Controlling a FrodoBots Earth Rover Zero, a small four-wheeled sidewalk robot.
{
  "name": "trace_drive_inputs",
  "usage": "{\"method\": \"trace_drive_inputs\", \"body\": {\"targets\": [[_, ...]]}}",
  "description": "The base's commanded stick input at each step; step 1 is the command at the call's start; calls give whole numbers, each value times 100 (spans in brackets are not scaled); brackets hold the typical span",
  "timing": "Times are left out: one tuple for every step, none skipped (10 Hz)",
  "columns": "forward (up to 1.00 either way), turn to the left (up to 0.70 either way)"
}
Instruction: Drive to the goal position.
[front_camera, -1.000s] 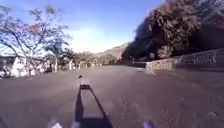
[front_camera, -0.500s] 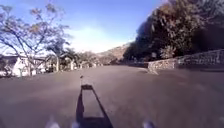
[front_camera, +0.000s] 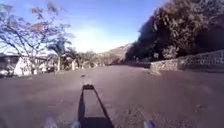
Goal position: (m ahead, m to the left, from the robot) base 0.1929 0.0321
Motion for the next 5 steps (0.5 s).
{"method": "trace_drive_inputs", "body": {"targets": [[50,-11],[50,-13],[50,-13],[50,-4],[50,-13]]}}
